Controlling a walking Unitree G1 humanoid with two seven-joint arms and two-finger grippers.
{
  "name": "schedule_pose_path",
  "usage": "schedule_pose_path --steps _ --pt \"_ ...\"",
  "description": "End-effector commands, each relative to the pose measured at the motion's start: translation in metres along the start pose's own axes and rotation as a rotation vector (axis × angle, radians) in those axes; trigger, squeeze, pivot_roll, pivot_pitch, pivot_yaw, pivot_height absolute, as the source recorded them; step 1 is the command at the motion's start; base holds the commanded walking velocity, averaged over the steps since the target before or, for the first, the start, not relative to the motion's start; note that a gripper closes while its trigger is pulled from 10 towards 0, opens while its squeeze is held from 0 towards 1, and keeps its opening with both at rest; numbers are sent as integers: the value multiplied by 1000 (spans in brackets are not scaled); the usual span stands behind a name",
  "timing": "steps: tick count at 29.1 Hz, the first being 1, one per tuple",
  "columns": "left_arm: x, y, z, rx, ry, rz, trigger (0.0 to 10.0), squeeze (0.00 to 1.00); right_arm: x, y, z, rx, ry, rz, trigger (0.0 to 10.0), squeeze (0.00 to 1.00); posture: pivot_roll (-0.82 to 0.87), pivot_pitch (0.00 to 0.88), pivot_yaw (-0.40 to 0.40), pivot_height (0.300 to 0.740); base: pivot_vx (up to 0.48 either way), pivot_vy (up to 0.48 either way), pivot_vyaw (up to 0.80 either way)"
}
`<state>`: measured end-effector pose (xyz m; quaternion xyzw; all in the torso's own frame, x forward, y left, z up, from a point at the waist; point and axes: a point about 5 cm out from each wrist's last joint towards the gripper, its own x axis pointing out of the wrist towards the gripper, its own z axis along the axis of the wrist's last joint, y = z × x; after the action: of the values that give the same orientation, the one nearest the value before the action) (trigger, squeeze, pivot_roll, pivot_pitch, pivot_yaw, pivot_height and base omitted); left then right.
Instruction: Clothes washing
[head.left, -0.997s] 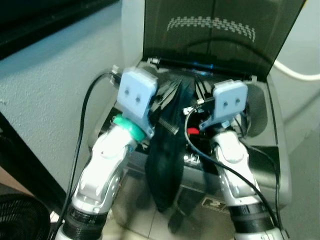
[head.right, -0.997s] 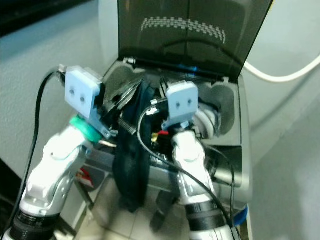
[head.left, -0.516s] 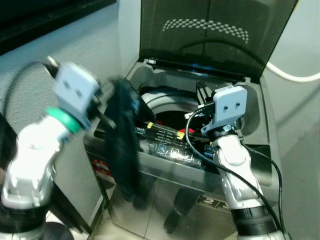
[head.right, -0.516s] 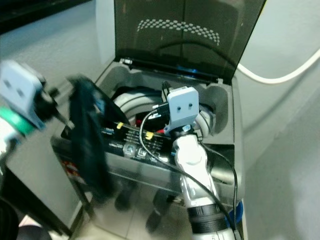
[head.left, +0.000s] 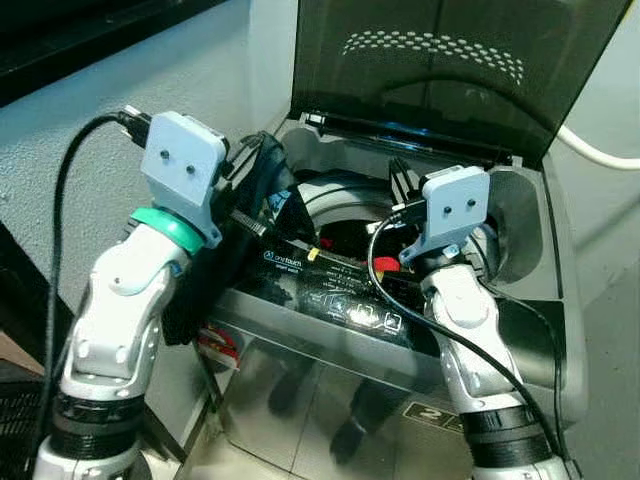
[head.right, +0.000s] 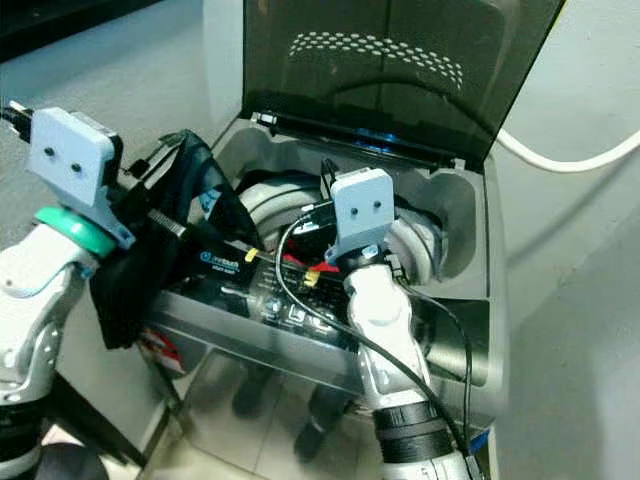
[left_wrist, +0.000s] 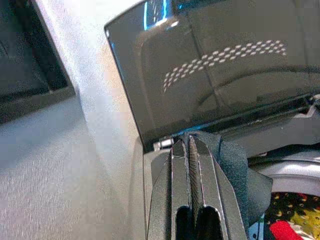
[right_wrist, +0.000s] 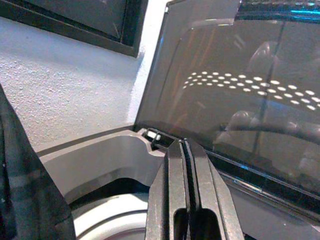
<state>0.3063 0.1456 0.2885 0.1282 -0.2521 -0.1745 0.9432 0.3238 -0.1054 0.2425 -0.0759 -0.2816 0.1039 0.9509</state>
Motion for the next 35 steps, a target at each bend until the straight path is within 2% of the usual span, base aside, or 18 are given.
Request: schedule_pose_path --steps 1,7,8,9,10,20,21,22,23,24,31,32,33,35 --pt "3 -1 1 -4 -21 15 10000 0 0 0 -2 1 9 1 10000 0 196 0 -23 740 0 0 0" --pt "4 -2 0 -12 -25 26 10000 0 0 0 -3 3 11 2 10000 0 196 0 -23 740 0 0 0" --pt "4 -2 0 -26 -30 26 10000 243 0 1 -3 4 11 2 10000 0 196 0 -23 740 0 0 0" --pt "4 -2 0 -26 -30 26 10000 243 0 1 -3 4 11 2 10000 0 196 0 -23 740 0 0 0" --pt "4 -3 1 -33 -33 26 10000 1000 0 1 -3 4 12 3 10000 0 199 0 -22 740 0 0 0" --pt "6 -3 2 -45 -42 16 10000 1000 -1 3 -3 10 13 1 10000 0 198 0 -15 740 0 0 0" --pt "6 -4 2 -43 -45 8 4784 1000 -1 3 -3 10 13 0 10000 0 197 0 -14 740 0 0 0" --pt "6 -6 2 -46 -51 0 0 333 -1 3 -3 10 14 -2 10000 0 197 0 -14 740 0 0 0" --pt "6 -6 2 -46 -51 0 0 333 -1 3 -3 10 14 -2 10000 0 197 0 -14 740 0 0 0" --pt "6 -6 2 -48 -55 -4 0 0 -1 3 -3 10 14 -2 10000 0 197 0 -14 740 0 0 0" --pt "9 -12 7 -63 -90 -43 0 0 -1 3 -3 12 11 -3 10000 0 200 0 -15 740 0 0 0" --pt "13 -16 11 -74 -108 -66 10000 0 -1 4 -3 14 11 1 10000 0 205 0 -18 740 0 0 0" --pt "13 -16 11 -74 -108 -66 10000 0 -1 4 -3 14 11 1 10000 0 205 0 -18 740 0 0 0" --pt "21 -26 22 -103 -159 -129 10000 0 -1 9 -4 23 17 33 10000 0 207 0 -20 740 0 0 0"
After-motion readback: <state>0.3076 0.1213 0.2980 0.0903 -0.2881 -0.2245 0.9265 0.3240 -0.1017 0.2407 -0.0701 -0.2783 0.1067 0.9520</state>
